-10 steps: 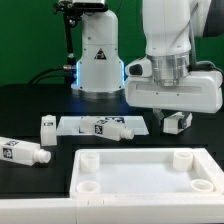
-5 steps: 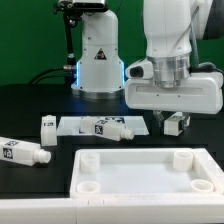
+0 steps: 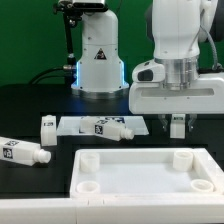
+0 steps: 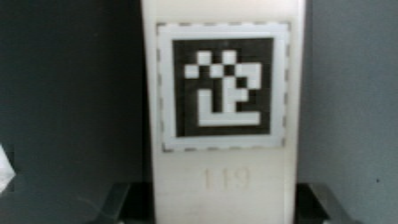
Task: Assemble desk
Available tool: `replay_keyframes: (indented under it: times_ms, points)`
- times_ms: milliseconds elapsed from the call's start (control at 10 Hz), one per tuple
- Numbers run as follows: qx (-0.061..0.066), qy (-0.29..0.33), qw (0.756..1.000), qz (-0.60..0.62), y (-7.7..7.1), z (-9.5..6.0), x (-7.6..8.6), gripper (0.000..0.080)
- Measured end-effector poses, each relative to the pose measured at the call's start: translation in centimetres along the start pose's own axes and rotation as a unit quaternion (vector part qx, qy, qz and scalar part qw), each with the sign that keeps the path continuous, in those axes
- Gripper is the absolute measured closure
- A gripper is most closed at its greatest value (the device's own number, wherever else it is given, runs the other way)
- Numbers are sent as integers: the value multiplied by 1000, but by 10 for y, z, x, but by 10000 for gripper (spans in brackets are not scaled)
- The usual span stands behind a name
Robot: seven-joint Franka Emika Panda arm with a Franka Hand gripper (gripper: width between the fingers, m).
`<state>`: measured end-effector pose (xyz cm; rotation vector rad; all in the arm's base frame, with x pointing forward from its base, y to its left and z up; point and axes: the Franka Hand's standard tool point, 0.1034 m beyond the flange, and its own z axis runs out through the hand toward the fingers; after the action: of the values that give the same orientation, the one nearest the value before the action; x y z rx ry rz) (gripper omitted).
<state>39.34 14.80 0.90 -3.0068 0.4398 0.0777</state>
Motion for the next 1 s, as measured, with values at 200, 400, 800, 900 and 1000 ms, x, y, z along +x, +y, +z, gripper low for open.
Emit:
replay_keyframes:
  times_ms: [200,400,800,900,1000]
  points:
    - [0,-1,1000,2,1,0,1,282]
    - [14,-64,997,25,2,-14,12,178]
    - [21,-220,975,28,-6,-30,29,151]
    - [22,-242,969,33,-3,-29,28,150]
    - [25,-283,958,40,-2,-29,25,150]
